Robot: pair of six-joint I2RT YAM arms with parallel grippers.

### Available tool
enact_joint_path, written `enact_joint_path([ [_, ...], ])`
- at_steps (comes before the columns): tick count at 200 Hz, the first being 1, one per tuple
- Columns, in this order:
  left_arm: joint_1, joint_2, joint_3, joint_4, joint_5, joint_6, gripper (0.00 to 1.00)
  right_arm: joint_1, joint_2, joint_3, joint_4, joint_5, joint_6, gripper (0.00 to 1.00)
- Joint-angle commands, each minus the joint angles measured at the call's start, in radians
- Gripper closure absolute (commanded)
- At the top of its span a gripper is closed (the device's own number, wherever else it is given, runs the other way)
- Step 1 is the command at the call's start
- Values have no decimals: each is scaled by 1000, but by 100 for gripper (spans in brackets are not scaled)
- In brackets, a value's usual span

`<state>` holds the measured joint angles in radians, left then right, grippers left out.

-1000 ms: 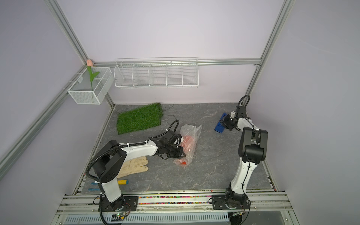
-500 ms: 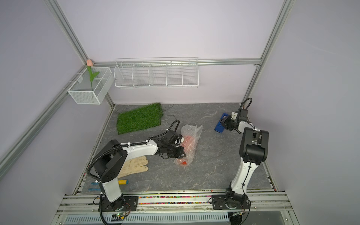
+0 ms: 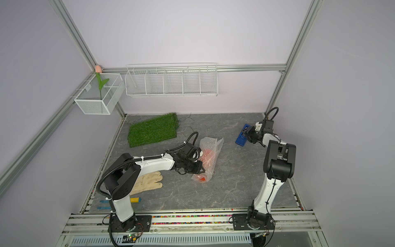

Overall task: Wrap wine glasses in bubble wrap
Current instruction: Tear off the tape using the Tape Cutter.

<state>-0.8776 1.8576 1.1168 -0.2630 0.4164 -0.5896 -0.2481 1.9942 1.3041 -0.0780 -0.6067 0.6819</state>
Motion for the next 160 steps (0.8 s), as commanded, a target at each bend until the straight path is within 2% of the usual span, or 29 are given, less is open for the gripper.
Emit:
enact_joint_path([
  [1, -8, 39, 9, -39, -33, 22, 96, -2, 35, -39, 8, -10, 32, 55],
  [65, -10, 43, 21, -47, -36, 22, 96, 3, -17, -82, 77, -50, 75, 65],
  [133, -14, 50, 32, -54, -38, 28, 96, 3, -70, -86, 63, -47, 75, 93],
  [160, -15, 51, 31, -54, -39, 30, 96, 3, -97, -86, 57, -57, 83, 94],
])
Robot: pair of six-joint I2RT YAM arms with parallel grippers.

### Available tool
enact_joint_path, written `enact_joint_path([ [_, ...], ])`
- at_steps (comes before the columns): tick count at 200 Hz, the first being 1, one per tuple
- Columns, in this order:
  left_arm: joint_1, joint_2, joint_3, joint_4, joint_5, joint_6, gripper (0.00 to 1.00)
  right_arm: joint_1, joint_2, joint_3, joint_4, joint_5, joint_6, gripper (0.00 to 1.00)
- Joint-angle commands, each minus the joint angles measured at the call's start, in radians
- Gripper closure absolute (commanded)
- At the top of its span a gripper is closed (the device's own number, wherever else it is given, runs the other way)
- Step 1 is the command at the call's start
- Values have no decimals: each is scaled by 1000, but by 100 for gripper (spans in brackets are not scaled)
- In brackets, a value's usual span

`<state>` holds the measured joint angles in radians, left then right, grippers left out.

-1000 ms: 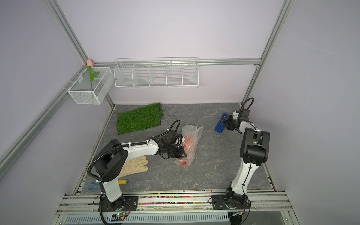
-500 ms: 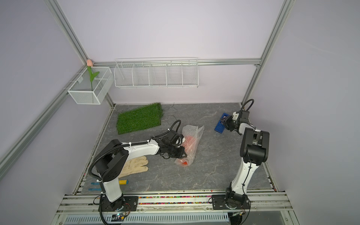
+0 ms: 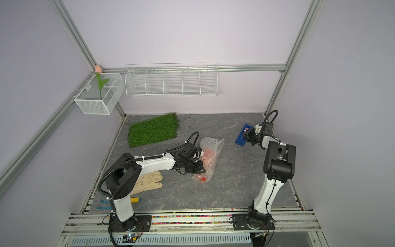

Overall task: Wrap wine glasses in bubble wrap
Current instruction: Tear off the tape using the Tape Cutter.

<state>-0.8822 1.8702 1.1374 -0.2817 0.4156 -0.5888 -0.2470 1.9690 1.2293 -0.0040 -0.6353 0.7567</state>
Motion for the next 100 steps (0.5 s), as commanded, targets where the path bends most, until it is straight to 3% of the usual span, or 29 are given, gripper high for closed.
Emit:
enact_joint_path([
  [1, -10, 38, 10, -35, -38, 29, 96, 2, -72, -11, -18, -30, 8, 93],
  [100, -11, 40, 2, -25, -42, 31, 96, 7, -192, -44, -92, -66, 22, 93],
])
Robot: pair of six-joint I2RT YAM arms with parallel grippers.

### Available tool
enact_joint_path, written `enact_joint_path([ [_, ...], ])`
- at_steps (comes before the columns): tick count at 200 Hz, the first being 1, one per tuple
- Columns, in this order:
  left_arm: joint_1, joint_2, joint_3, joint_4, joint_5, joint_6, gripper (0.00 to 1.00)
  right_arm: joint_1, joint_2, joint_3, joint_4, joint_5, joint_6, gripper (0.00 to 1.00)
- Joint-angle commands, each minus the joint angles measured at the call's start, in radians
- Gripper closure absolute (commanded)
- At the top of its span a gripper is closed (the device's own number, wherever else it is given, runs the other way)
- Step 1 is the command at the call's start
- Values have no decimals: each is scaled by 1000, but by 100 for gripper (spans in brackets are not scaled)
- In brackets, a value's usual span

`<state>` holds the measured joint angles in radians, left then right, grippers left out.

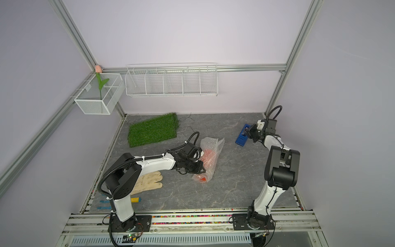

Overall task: Wrap wine glasses in bubble wrap
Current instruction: Tear off the tape using the Tape Cutter.

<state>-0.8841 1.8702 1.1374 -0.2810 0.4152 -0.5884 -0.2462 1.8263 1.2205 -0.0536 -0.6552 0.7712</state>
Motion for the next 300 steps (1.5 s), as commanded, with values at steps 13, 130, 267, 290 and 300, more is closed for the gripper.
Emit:
enact_joint_path([
  [13, -10, 42, 1, -27, -40, 31, 96, 12, -57, -50, -54, -47, -2, 93],
  [130, -12, 47, -27, 2, -36, 32, 97, 79, -10, -248, 14, 13, -58, 93],
  [267, -13, 56, -16, 0, -32, 36, 97, 79, 8, -269, -62, 194, -187, 93],
  [290, -13, 56, -17, -1, -32, 39, 97, 108, -87, -279, -39, 128, -232, 93],
  [300, -13, 55, -19, -1, -32, 41, 97, 137, -140, -275, -39, 86, -265, 93],
])
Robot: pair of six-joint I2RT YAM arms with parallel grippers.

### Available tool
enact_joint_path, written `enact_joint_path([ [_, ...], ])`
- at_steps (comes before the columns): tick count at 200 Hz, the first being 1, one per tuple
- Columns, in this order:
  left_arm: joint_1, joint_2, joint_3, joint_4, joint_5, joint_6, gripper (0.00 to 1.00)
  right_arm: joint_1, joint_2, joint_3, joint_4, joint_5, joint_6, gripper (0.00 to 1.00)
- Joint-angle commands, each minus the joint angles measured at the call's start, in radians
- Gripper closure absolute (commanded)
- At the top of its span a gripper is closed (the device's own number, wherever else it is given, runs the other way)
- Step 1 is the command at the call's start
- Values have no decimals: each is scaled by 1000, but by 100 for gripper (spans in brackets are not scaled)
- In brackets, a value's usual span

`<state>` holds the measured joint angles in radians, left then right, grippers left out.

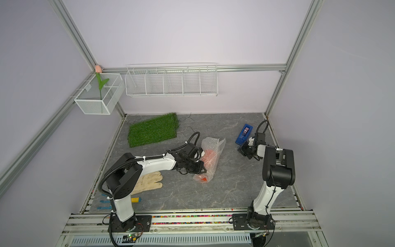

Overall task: Wrap wine glasses in bubble wrap
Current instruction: Tear off the tape using the Tape Cutter, then stick the tape on the bubble wrap.

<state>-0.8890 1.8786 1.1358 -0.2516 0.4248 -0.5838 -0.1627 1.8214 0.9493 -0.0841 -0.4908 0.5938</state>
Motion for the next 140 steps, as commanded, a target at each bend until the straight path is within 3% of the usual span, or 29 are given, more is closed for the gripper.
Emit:
enact_joint_path([
  [1, -8, 47, -18, -31, -42, 37, 97, 57, -140, -3, -8, -85, -91, 93],
  [39, -8, 40, -18, -41, -46, 55, 97, 217, -336, -9, -74, -142, -213, 93],
  [74, -7, 44, -14, -37, -31, 71, 98, 343, -499, -113, -95, -215, -352, 93],
  [115, -5, 45, -22, -39, 0, 105, 98, 465, -588, -135, -255, -139, -482, 93],
  [140, -4, 48, -18, -52, 10, 124, 98, 522, -613, -180, -248, -92, -551, 93],
])
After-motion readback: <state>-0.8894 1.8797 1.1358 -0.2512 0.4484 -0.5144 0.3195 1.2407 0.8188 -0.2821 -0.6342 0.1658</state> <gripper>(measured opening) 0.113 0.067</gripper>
